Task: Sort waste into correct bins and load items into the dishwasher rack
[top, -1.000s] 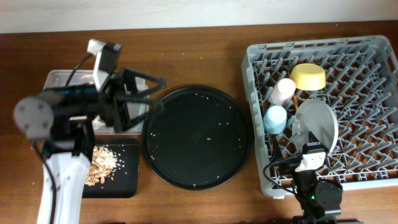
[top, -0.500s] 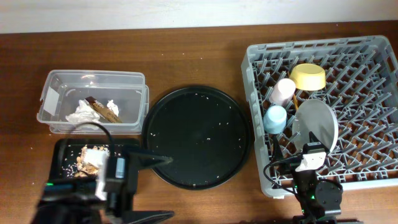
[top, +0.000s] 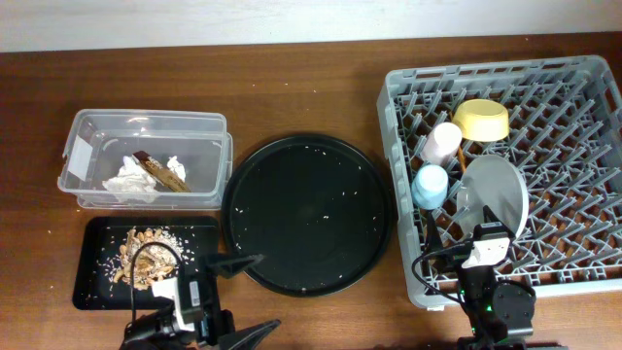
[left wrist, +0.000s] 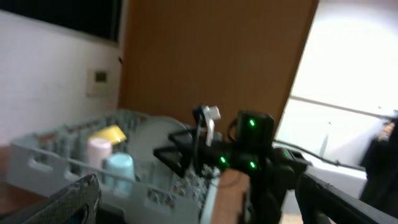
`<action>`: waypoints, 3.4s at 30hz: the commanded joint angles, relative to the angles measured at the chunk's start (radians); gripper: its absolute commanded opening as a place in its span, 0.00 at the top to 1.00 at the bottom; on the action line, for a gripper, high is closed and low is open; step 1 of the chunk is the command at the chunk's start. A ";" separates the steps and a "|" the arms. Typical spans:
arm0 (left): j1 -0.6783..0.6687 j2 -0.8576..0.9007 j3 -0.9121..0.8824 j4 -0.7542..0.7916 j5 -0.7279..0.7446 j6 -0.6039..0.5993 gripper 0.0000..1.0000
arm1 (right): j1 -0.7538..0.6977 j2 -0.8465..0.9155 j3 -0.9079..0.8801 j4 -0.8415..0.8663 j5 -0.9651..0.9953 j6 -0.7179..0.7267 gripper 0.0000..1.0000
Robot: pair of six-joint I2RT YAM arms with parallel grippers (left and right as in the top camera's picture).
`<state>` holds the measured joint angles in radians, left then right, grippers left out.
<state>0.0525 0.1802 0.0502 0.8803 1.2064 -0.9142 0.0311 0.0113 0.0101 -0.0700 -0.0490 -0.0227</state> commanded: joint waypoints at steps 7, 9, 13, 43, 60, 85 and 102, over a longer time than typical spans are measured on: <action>-0.010 -0.093 -0.018 -0.120 -0.625 0.123 0.01 | -0.006 -0.006 -0.005 -0.005 0.006 0.002 0.02; -0.041 -0.135 -0.018 -0.269 -0.820 0.123 0.01 | -0.006 -0.006 -0.005 -0.005 0.006 0.002 0.02; -0.072 -0.175 -0.018 -0.503 -1.219 0.123 0.01 | -0.006 -0.006 -0.005 -0.005 0.006 0.002 0.02; -0.072 -0.175 -0.040 -0.957 -1.300 1.051 0.01 | -0.006 -0.006 -0.005 -0.005 0.006 0.002 0.01; -0.048 -0.175 -0.041 -0.952 -1.342 0.944 0.01 | -0.006 -0.006 -0.005 -0.005 0.006 0.002 0.01; -0.078 -0.175 -0.041 -0.952 -1.341 0.944 0.01 | -0.006 -0.006 -0.005 -0.005 0.006 0.002 0.02; -0.078 -0.175 -0.041 -0.952 -1.341 0.944 0.01 | -0.006 -0.006 -0.005 -0.005 0.006 0.002 0.02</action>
